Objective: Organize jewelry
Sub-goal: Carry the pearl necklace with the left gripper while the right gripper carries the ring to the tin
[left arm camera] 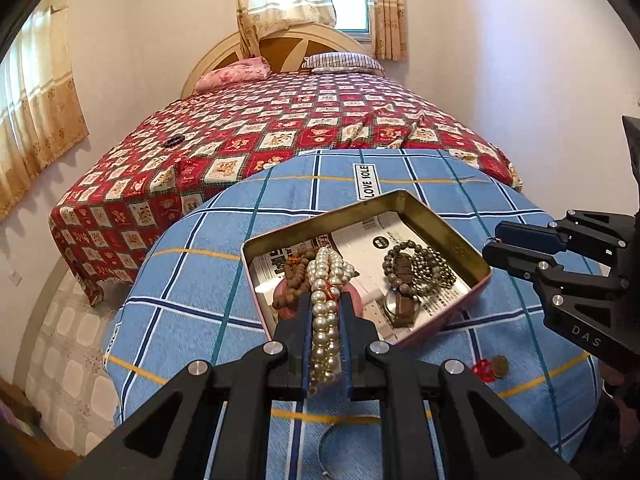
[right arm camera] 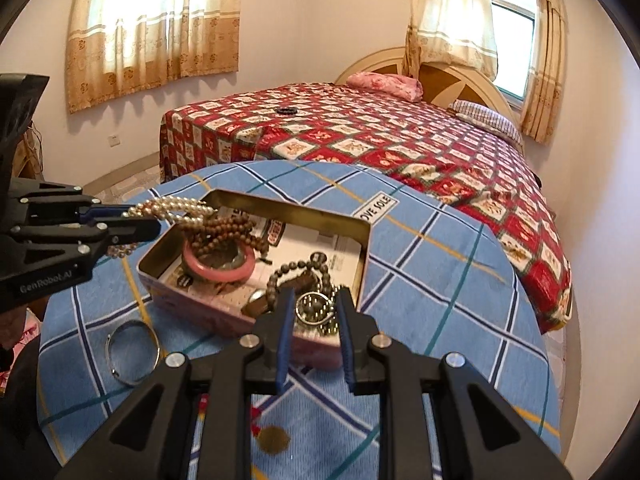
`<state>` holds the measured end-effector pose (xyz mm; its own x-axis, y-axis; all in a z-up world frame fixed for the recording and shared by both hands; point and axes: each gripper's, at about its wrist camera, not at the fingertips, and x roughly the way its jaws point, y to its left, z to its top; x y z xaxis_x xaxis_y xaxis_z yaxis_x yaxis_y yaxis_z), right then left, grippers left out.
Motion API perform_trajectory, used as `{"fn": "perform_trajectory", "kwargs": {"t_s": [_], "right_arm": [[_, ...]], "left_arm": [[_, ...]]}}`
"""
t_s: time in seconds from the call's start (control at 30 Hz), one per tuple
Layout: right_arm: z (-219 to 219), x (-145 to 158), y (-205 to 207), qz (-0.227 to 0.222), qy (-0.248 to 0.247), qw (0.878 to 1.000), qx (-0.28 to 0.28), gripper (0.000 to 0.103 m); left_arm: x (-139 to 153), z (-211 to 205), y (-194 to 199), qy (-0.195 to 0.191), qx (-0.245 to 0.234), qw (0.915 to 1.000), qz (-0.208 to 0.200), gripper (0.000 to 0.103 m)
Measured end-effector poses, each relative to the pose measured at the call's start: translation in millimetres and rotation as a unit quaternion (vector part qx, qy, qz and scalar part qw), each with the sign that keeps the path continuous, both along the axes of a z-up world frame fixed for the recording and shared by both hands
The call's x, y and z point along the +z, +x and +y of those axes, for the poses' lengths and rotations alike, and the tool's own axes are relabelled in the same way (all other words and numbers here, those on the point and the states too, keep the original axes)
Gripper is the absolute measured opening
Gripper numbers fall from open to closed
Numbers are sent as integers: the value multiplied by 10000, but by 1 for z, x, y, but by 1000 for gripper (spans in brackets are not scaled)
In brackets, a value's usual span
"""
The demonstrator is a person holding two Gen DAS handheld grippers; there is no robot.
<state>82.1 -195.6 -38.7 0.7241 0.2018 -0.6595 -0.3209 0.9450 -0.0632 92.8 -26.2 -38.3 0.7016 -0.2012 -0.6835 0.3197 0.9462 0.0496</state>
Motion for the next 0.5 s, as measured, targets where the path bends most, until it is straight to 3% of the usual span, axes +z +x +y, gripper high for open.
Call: {"fn": "perform_trajectory", "kwargs": {"t_s": [0.5], "right_arm": [[14,-8,32,74,-137,9999,67,23]], "left_arm": [[-11,-4,30,206,47,9998,72,11]]}}
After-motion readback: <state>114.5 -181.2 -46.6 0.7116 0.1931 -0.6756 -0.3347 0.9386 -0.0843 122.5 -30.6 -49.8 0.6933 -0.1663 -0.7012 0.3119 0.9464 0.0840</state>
